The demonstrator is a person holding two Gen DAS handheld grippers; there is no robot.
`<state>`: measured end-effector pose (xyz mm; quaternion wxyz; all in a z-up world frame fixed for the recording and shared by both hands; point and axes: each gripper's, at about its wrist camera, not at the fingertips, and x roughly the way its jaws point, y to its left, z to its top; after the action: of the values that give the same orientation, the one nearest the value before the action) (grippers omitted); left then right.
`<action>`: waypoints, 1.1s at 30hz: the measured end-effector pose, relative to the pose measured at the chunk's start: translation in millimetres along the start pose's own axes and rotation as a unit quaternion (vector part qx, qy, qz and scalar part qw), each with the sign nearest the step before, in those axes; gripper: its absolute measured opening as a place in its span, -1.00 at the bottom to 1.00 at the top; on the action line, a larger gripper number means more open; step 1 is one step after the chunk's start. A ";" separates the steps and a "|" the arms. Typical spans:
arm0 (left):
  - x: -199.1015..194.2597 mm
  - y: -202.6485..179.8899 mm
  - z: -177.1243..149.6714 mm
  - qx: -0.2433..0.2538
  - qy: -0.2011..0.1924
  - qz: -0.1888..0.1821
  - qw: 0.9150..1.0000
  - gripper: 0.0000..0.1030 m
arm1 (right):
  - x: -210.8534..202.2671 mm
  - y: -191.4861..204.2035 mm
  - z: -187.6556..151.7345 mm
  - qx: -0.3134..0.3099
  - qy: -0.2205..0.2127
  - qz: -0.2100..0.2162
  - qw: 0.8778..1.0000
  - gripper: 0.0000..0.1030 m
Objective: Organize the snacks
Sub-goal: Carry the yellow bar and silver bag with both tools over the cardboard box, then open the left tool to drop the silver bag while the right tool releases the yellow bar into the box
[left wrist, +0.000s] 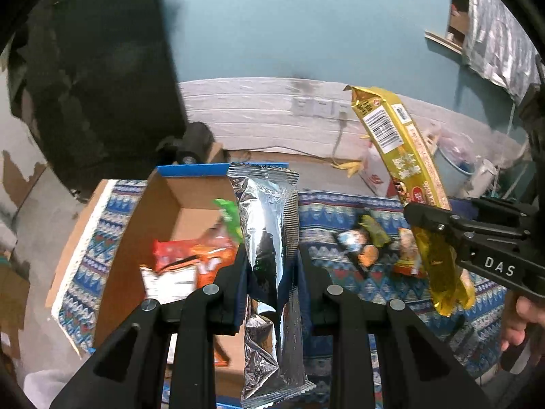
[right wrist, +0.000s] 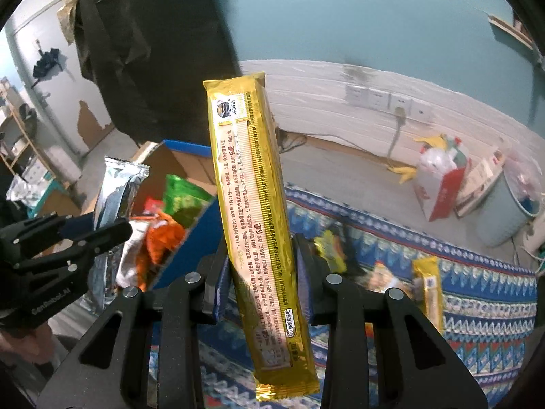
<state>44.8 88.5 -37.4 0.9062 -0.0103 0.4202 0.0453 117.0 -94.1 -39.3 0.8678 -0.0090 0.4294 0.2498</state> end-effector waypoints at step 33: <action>20.1 126.2 -29.9 -0.104 0.045 0.043 0.993 -0.13 | 82.5 143.9 35.0 -0.025 0.054 0.080 0.995 -0.38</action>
<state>23.5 213.9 -69.7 0.8777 -0.0887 0.4534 0.1269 121.1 75.1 -50.5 0.8201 -0.0092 0.4686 0.3284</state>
